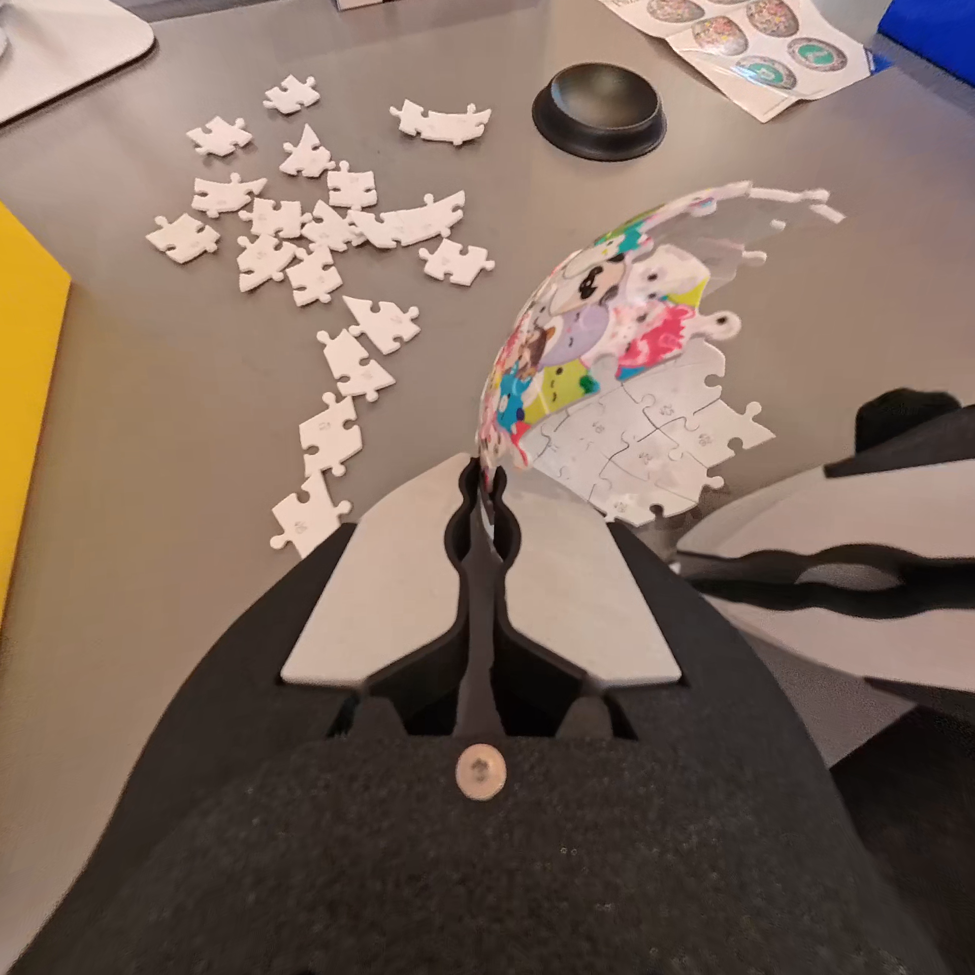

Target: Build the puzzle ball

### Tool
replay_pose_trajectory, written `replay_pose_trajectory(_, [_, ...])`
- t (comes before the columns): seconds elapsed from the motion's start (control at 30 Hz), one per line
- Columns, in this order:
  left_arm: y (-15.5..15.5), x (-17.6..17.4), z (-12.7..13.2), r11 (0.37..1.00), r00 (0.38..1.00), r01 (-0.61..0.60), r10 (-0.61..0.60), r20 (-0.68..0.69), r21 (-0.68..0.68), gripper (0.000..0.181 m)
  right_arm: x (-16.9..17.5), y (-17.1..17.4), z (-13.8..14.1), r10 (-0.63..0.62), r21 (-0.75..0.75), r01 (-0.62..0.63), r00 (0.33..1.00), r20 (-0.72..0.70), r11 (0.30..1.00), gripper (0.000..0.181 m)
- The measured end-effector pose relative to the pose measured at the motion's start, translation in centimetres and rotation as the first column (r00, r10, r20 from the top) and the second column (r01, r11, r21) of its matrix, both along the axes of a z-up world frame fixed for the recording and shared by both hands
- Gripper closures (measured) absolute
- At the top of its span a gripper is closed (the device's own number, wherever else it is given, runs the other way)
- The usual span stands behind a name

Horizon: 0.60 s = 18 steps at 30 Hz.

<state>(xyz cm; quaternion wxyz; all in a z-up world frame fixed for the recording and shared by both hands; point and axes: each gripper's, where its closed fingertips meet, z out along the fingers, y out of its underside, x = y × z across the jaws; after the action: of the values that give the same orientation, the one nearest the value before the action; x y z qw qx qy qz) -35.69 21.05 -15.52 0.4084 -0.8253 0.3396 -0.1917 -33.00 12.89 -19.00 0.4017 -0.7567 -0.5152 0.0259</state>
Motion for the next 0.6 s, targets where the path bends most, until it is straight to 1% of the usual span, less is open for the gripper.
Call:
replay_pose_trajectory(0.13, [0.1,-0.4,-0.1,1.000,1.000,-0.006,0.006,0.007,-0.013,0.179,0.0,-0.9,-0.1,0.039,-0.050,-0.041,0.999,-0.026,0.998,0.166])
replay_pose_trajectory(0.27, [0.0,-0.4,-0.2,1.000,1.000,-0.008,0.008,0.002,-0.016,0.179,-1.8,-1.6,1.3,0.087,0.015,-0.086,0.995,-0.055,0.996,0.166])
replay_pose_trajectory(0.33, [0.0,-0.4,-0.1,1.000,1.000,-0.009,0.009,-0.002,-0.012,0.179,-2.6,-2.0,1.0,0.100,-0.025,-0.101,0.994,-0.052,0.995,0.166])
replay_pose_trajectory(0.5, [-0.1,-0.6,-0.1,1.000,1.000,-0.010,0.010,-0.001,-0.016,0.179,-2.8,-1.7,0.7,0.097,-0.021,-0.098,0.995,-0.034,0.995,0.166])
replay_pose_trajectory(0.6, [0.0,-0.7,-0.1,1.000,1.000,-0.013,0.013,0.004,-0.020,0.179,-2.5,-1.8,0.6,0.062,-0.063,-0.066,0.996,-0.058,0.996,0.166])
